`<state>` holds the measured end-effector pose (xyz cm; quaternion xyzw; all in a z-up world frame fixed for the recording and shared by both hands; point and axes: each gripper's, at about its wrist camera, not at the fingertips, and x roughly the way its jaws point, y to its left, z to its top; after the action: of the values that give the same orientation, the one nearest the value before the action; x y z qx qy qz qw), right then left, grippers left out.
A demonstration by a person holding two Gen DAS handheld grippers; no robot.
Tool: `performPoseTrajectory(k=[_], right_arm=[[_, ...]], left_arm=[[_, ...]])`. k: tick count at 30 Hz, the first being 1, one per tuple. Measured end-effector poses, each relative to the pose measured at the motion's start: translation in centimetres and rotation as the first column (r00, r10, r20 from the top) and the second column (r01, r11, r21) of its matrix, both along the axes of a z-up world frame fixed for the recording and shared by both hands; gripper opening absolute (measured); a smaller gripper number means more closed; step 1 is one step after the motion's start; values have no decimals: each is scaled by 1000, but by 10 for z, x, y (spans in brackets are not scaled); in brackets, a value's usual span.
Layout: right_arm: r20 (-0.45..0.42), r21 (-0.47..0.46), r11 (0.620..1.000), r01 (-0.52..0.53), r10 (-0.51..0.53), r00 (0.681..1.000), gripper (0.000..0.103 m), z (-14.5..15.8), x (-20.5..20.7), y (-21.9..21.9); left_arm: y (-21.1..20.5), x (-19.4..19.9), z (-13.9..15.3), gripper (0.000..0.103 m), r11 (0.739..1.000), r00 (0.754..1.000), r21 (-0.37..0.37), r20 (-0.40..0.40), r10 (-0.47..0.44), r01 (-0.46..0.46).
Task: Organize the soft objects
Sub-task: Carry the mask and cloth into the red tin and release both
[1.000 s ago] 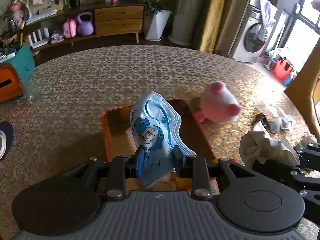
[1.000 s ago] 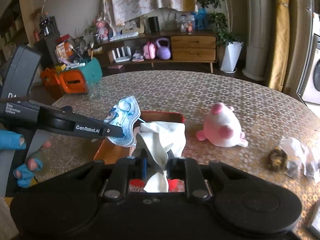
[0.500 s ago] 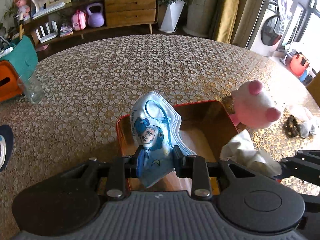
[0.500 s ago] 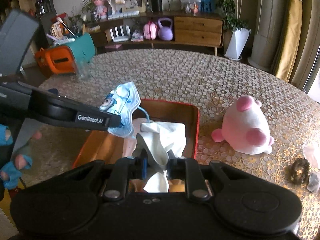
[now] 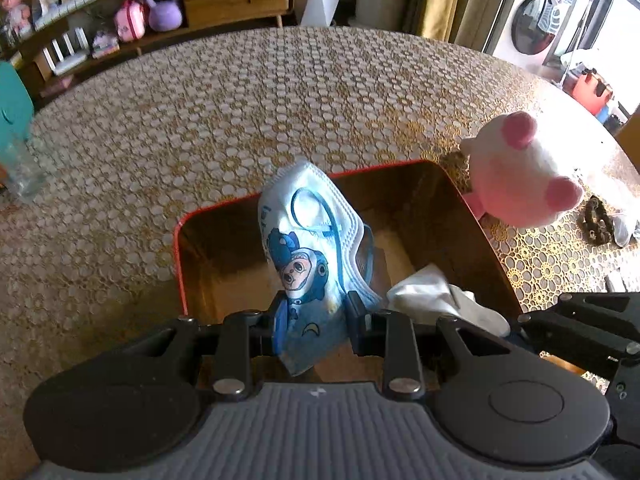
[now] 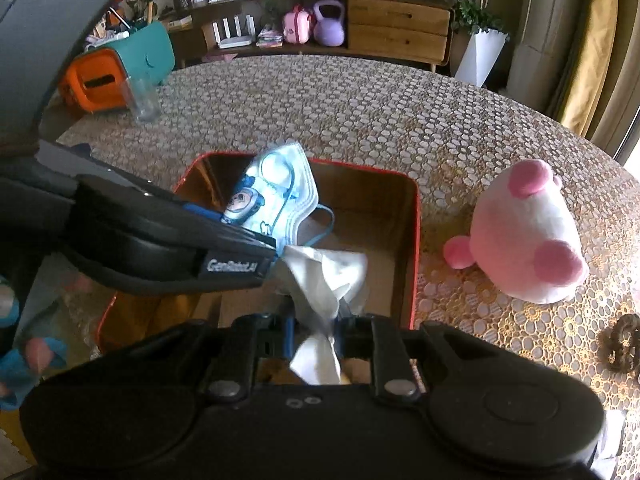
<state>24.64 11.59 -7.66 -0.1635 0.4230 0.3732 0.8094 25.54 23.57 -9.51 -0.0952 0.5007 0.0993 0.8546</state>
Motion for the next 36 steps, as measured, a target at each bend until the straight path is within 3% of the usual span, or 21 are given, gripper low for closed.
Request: performPoseTrajectory(k=[9, 13, 17, 21, 26, 30, 36], right_arm=[[-23, 8, 1000, 5, -5, 1000, 30, -5, 4, 0], [-21, 18, 1000, 9, -9, 1000, 38, -3, 3, -4], [-16, 28, 1000, 14, -13, 1000, 42, 2, 1, -7], [-9, 46, 999, 15, -15, 1000, 49, 10, -3, -12], [-11, 79, 997, 18, -18, 1000, 50, 23, -11, -22], [-1, 113, 993, 25, -25, 1000, 61, 37, -20, -35], [-1, 180, 982, 51, -51, 999, 63, 58, -30, -62]], left_arm=[[1, -1, -9, 31, 1000, 1000, -28, -10, 5, -5], [5, -2, -9, 59, 999, 999, -42, -4, 32, -32], [4, -3, -4, 60, 999, 999, -37, 13, 38, -38], [6, -7, 4, 68, 998, 998, -39, 37, 56, -54], [6, -13, 20, 69, 997, 996, -45, 69, 61, -58], [-1, -23, 34, 69, 999, 994, -38, 99, 43, -39], [-20, -42, 55, 69, 999, 989, -44, 147, 6, 1]])
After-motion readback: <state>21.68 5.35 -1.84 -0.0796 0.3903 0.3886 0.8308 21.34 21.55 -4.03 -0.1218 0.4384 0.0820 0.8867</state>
